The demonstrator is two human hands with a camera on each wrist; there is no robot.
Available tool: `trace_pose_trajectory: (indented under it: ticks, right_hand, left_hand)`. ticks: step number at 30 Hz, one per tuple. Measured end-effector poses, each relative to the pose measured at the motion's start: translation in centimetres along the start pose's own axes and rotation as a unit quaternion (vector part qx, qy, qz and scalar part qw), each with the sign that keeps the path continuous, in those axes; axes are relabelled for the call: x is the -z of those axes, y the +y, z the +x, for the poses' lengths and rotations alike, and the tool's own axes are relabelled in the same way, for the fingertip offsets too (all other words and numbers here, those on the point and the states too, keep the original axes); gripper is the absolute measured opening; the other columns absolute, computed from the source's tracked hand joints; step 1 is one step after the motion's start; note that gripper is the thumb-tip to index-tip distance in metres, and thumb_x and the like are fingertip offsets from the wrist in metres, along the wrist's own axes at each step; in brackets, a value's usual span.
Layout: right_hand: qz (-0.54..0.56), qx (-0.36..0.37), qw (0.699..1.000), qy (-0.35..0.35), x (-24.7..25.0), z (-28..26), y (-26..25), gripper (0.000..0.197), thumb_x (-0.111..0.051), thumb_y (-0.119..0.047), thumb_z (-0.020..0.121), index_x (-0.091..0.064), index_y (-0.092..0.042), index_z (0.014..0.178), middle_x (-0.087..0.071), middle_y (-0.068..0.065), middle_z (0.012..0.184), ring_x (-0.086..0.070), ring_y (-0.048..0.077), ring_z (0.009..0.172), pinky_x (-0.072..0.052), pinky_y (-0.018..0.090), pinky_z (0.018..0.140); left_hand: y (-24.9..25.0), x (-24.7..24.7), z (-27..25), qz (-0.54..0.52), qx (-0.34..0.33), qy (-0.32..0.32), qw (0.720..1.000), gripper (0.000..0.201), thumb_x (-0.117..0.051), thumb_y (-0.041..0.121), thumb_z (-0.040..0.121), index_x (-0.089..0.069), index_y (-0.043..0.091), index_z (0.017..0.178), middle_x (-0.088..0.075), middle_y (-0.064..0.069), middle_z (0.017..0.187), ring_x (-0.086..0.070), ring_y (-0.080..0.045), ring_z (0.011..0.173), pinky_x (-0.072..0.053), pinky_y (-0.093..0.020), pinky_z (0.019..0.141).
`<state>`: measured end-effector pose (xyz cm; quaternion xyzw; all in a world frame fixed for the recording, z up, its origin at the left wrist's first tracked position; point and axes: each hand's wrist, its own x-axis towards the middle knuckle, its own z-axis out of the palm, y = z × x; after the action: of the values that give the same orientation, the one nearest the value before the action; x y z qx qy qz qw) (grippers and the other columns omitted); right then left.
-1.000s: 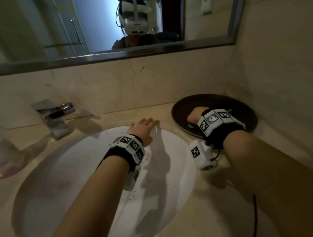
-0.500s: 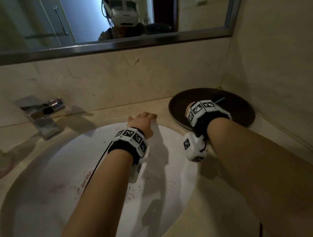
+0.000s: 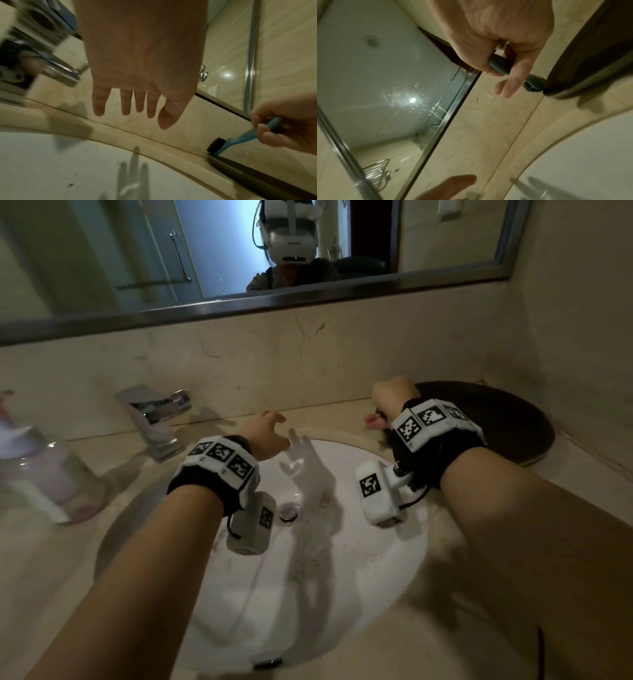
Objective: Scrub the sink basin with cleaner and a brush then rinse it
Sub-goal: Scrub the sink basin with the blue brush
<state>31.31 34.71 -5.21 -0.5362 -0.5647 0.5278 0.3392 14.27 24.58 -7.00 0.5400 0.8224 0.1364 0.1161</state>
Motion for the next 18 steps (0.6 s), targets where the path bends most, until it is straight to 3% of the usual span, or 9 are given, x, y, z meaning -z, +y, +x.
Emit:
trace_pose_trajectory:
  ticks: [3,6,8,9,10,12,14,16,18]
  right_hand:
    - [0.076,-0.01,0.997,0.023,-2.1,-1.5,-0.2,0.037,-0.037,-0.002,0.094,-0.04,0.0,0.131,-0.048,0.014,0.091,-0.057,0.023,0.05,-0.043,0.022,0.027]
    - [0.131,-0.014,0.991,0.032,-4.0,-2.2,0.3,0.041,-0.044,-0.009,0.095,-0.035,-0.004,0.135,-0.048,0.014,0.098,-0.055,0.019,0.036,-0.04,0.019,0.026]
    - [0.132,-0.016,0.991,0.006,-5.5,-3.4,0.6,0.039,-0.046,-0.009,0.094,-0.041,-0.002,0.131,-0.051,0.012,0.094,-0.056,0.017,0.035,-0.044,0.02,0.03]
    - [0.116,-0.02,0.993,-0.019,-6.3,-3.8,0.9,0.035,-0.046,-0.008,0.093,-0.045,-0.001,0.128,-0.053,0.012,0.091,-0.057,0.016,0.037,-0.046,0.02,0.031]
    - [0.099,-0.027,0.993,-0.049,-7.1,-4.4,1.0,0.031,-0.046,-0.006,0.093,-0.049,0.001,0.123,-0.056,0.012,0.088,-0.059,0.015,0.041,-0.047,0.02,0.033]
    - [0.075,-0.042,0.992,-0.092,-8.3,-6.0,0.9,0.017,-0.045,-0.001,0.093,-0.055,0.004,0.106,-0.058,0.014,0.084,-0.059,0.018,0.044,-0.048,0.021,0.032]
    - [0.054,-0.046,0.99,-0.121,-9.4,-7.2,0.8,0.014,-0.039,0.004,0.092,-0.05,0.004,0.084,-0.054,0.014,0.077,-0.055,0.02,0.049,-0.05,0.024,0.033]
    - [0.036,-0.04,0.987,-0.151,-10.5,-8.0,1.0,0.024,-0.035,0.007,0.092,-0.043,0.0,0.07,-0.049,0.014,0.071,-0.052,0.019,0.054,-0.052,0.028,0.044]
    - [0.014,-0.046,0.979,-0.2,-11.3,-8.5,1.3,0.024,-0.034,0.006,0.094,-0.04,-0.002,0.071,-0.045,0.016,0.072,-0.049,0.019,0.057,-0.053,0.027,0.048]
  left_hand:
    - [-3.2,1.2,-2.4,-0.011,0.065,-0.014,0.998,0.053,-0.057,0.014,0.09,-0.041,0.01,0.14,-0.042,-0.012,0.143,-0.043,-0.028,0.129,-0.037,-0.032,0.102]
    - [-6.5,2.6,-4.5,-0.004,0.117,-0.023,0.993,0.049,-0.056,0.013,0.091,-0.044,0.006,0.138,-0.044,-0.014,0.142,-0.044,-0.027,0.125,-0.039,-0.029,0.099]
    - [-8.7,3.7,-6.1,-0.016,0.157,-0.021,0.987,0.048,-0.055,0.012,0.092,-0.044,0.001,0.137,-0.044,-0.019,0.141,-0.044,-0.022,0.108,-0.039,-0.026,0.084]
    - [-9.8,4.1,-6.7,-0.032,0.174,-0.017,0.984,0.048,-0.055,0.011,0.092,-0.044,-0.001,0.137,-0.045,-0.021,0.141,-0.042,-0.019,0.103,-0.036,-0.025,0.082]
    - [-11.0,4.4,-7.2,-0.044,0.193,-0.012,0.98,0.047,-0.055,0.009,0.092,-0.044,-0.003,0.137,-0.045,-0.021,0.14,-0.042,-0.02,0.104,-0.035,-0.025,0.085]
    - [-12.8,5.0,-8.8,-0.072,0.232,0.006,0.97,0.049,-0.055,0.009,0.092,-0.043,-0.002,0.138,-0.043,-0.019,0.143,-0.046,-0.026,0.119,-0.034,-0.03,0.099]
    - [-14.7,4.9,-10.1,-0.104,0.26,0.015,0.96,0.053,-0.056,0.011,0.091,-0.04,0.002,0.142,-0.039,-0.014,0.147,-0.037,-0.029,0.134,-0.029,-0.032,0.11]
    - [-16.3,4.5,-11.3,-0.133,0.273,0.005,0.953,0.056,-0.057,0.011,0.091,-0.037,0.004,0.143,-0.037,-0.01,0.148,-0.035,-0.029,0.136,-0.034,-0.033,0.105]
    - [-17.6,4.0,-12.3,-0.155,0.281,-0.017,0.947,0.056,-0.056,0.01,0.091,-0.036,0.006,0.143,-0.042,-0.013,0.143,-0.041,-0.033,0.131,-0.039,-0.037,0.103]
